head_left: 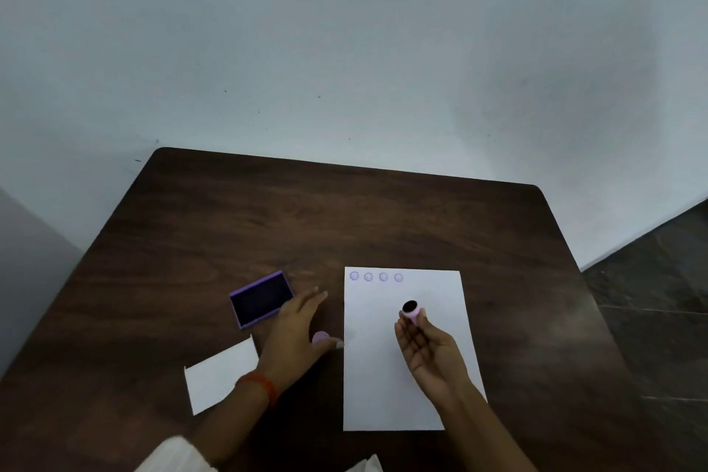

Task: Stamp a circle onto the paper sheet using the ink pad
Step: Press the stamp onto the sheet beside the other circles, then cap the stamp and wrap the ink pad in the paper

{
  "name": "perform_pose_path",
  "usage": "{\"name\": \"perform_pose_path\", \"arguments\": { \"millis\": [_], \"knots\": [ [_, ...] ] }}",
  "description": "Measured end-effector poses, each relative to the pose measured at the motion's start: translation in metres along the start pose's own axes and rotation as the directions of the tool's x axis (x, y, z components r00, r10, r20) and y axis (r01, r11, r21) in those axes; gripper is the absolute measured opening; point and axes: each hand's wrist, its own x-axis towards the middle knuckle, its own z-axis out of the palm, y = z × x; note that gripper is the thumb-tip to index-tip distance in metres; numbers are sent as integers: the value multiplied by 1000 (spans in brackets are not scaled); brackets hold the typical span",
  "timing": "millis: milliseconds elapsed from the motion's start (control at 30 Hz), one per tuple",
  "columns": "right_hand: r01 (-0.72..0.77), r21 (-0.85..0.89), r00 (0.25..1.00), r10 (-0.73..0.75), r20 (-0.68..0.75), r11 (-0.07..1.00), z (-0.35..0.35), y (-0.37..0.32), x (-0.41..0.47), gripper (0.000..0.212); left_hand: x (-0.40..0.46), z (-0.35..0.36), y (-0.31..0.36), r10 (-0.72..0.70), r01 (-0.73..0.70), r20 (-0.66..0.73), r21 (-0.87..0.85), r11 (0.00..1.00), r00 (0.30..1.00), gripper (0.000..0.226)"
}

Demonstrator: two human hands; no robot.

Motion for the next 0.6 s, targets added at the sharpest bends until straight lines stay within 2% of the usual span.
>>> {"name": "perform_pose_path", "arguments": {
  "millis": [200, 467, 600],
  "knots": [
    [-46, 25, 999, 46, 9, 999, -6, 16, -5, 19, -18, 13, -12, -82, 84, -28, 69, 994, 996, 70],
    [-77, 38, 997, 77, 1, 996, -12, 27, -7, 19, -16, 15, -13, -42, 46, -80, 41, 998, 996, 32],
    [-70, 25, 998, 70, -5, 997, -11, 30, -7, 18, -15, 12, -11, -32, 33, -70, 11, 999, 997, 25]
  ]
}}
